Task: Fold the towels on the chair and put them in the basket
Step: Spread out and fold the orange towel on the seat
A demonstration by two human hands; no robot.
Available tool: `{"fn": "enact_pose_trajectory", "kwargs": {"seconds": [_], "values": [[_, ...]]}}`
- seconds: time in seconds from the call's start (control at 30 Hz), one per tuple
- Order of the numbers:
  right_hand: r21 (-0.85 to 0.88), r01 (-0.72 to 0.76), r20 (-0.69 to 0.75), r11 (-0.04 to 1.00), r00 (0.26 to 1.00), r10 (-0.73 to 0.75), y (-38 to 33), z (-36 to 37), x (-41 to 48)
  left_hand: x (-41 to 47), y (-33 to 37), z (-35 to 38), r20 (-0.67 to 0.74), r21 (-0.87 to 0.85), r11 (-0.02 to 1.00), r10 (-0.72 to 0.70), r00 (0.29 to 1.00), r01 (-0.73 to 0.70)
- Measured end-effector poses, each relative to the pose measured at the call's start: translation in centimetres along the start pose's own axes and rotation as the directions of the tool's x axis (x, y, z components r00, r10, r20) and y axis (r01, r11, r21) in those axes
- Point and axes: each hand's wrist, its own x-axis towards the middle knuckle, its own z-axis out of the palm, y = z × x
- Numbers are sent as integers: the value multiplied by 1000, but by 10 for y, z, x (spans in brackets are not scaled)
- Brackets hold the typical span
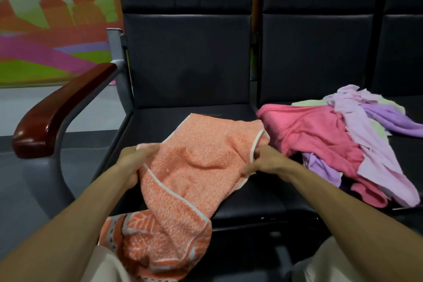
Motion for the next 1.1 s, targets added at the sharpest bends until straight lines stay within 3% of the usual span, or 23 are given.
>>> {"fn": "enact_pose_trajectory", "kwargs": {"seconds": [0.07, 0.1, 0.17, 0.23, 0.37, 0.53, 0.67, 0.77, 0.83, 0.9, 0.97, 1.03, 1.1], "values": [[-190, 36, -74, 981, 996, -51, 1, 7, 0, -2, -5, -5, 55, 120, 993, -8, 998, 2], [-190, 67, -109, 979, 990, -89, 0, 9, -1, -6, -5, -7, 71, 145, 989, -21, 997, 10], [106, 140, -144, 985, 982, -124, -9, 8, -8, -12, -4, -10, 71, 148, 989, -26, 997, 15], [479, 179, -138, 859, 982, -128, -22, 4, -23, -22, -1, -12, 76, 86, 996, -8, 997, 2], [781, 239, -183, 577, 971, -155, -52, -14, -50, -52, 19, -12, 158, -139, 989, 69, 985, -47], [844, 329, -320, 423, 943, -95, -107, -55, -85, -93, 80, -14, 190, -328, 925, 264, 945, -193], [883, 400, -369, 245, 915, -164, -154, -95, -121, -132, 140, -30, 177, -401, 857, 418, 891, -323], [863, 473, -443, 175, 877, -185, -179, -121, -144, -160, 175, -47, 155, -420, 819, 489, 859, -390], [800, 559, -519, 217, 827, -217, -191, -134, -158, -179, 192, -57, 182, -388, 818, 519, 835, -424], [552, 680, -665, 483, 708, -238, -197, -143, -172, -199, 203, -66, 239, -329, 819, 554, 798, -470], [190, 684, -763, 704, 555, -333, -199, -148, -182, -213, 208, -74, 230, -211, 832, 552, 802, -512], [-56, 615, -763, 786, 481, -431, -196, -151, -187, -216, 212, -83, 145, -46, 826, 562, 814, -562], [-206, 543, -744, 814, 454, -491, -194, -151, -187, -214, 212, -89, 69, 92, 804, 583, 809, -587]]}}
